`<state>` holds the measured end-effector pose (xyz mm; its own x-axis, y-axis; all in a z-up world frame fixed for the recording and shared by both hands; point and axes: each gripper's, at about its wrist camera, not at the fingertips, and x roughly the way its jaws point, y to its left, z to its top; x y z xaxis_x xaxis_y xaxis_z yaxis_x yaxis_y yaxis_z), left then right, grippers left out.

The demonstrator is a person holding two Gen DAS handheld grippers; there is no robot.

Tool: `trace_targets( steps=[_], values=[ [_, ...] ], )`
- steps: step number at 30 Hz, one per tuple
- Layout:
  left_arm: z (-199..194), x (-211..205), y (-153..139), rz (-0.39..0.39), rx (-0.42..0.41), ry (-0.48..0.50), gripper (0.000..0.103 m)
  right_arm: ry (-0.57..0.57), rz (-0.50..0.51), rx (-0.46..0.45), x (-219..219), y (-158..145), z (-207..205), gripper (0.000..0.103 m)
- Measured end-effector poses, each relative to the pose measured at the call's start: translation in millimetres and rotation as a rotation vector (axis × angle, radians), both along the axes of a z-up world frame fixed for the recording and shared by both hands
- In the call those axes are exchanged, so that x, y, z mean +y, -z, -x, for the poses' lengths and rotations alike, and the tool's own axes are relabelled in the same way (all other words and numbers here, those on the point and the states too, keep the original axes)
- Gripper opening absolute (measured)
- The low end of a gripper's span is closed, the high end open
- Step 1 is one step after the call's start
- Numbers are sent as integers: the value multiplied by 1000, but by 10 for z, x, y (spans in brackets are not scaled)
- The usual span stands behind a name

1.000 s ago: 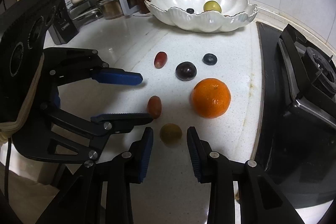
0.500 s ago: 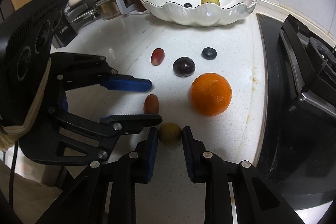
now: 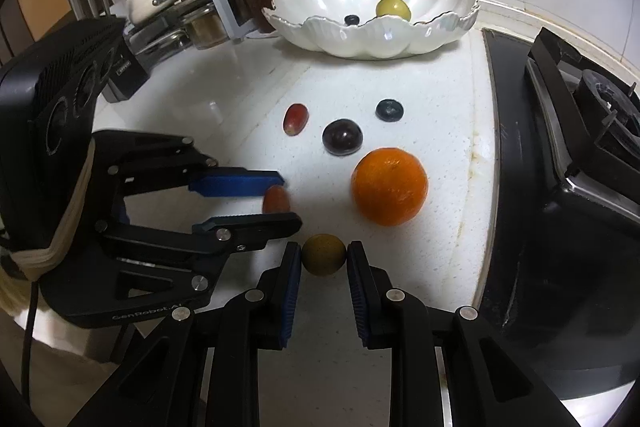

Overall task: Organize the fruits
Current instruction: 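Grasp the red oval fruit with the left tool while the right tool grasps a brown longan, then lift and carry the red fruit and longan in both tools over the bowl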

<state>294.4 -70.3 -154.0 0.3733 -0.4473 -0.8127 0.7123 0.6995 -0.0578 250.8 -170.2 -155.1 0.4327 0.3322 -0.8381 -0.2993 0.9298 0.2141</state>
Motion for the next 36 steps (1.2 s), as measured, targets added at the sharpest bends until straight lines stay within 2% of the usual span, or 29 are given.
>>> trace_targets(
  steps=[7,15,21,36],
  values=[
    [13,34,-123,18,10,-124,27,-11,-9,-24,-44,-96,-5,25],
    [33,112,-337,63,-23,-238,27,-11,-32,-74,-95,-278,-37,25],
    [35,148,-523,76,-80,-295,27,-18,-51,-126,-89,-436,-97,25],
    [-98,265,-977,163,-214,-456,27,41,-90,-305,-174,-879,-364,25]
  ],
)
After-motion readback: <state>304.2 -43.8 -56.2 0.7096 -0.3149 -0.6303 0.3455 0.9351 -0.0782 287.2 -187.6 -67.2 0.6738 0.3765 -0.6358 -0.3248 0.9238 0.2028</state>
